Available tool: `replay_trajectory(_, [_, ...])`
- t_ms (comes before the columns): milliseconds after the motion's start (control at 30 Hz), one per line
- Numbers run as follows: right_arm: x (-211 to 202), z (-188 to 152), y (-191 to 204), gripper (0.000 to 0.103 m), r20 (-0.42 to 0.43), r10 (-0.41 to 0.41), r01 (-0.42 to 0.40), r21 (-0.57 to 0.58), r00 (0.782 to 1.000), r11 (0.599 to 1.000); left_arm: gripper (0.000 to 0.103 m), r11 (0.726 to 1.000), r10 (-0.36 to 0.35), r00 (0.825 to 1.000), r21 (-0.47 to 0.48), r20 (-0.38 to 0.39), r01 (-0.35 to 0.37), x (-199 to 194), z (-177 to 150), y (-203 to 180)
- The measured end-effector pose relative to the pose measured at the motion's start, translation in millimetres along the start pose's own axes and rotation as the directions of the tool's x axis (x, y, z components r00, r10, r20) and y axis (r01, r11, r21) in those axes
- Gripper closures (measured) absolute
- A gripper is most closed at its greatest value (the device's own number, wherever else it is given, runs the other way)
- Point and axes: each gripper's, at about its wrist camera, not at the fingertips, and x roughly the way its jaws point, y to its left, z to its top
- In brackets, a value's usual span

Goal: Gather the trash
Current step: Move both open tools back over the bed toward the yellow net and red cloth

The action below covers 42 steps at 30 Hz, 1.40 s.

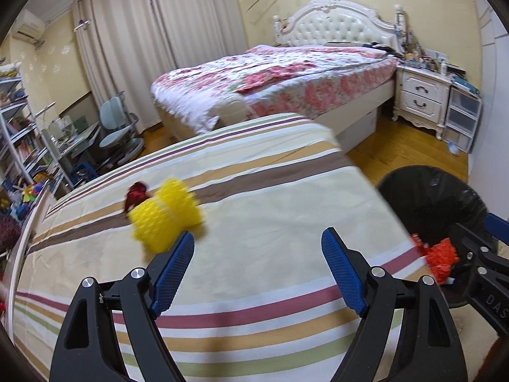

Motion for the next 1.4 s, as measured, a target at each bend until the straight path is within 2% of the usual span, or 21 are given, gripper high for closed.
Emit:
replay_trajectory(333, [6,-6,99,0.037,-0.068,0.136,-0.145,-0.145,0.988,0.979,0.023,0.989,0.097,0.992,-0.103,-0.083,-0.106,5,-33,94])
replay_trajectory(533, [14,-6,155,0.036,-0.109,0.176,-0.196,-0.216,0.978,0.957,0.023,0.973,0.152,0.98,-0.153,-0.129,-0.171,12,-44,148])
replay_trajectory(600, [16,-7,171,0.031,-0.119,0.191,-0.214,-0.23,0.974,0.95,0.023,0.969,0.158,0.976,-0.17,-0.148,-0.182,15,-48,163])
replay_trajectory(767, [25,-7,207,0.029,-0.158,0.214,-0.249,-0.251,0.964,0.936,0.023,0.954,0.175,0.966,-0.21,-0.188,-0.214,23,-56,202])
replay_trajectory(1033, [40,3,255,0.026,-0.179,0.232,-0.269,-0.224,0.956,0.937,0.023,0.932,0.201,0.954,-0.257,-0.22,-0.256,30,-63,243])
replay_trajectory(1200, [54,14,277,0.025,-0.176,0.206,-0.242,-0.215,0.963,0.946,0.023,0.923,0.184,0.954,-0.292,-0.236,-0.25,32,-67,256])
replay_trajectory(1400, [69,25,276,0.025,-0.172,0.157,-0.195,-0.232,0.972,0.953,0.023,0.935,0.185,0.954,-0.258,-0.235,-0.245,37,-63,251])
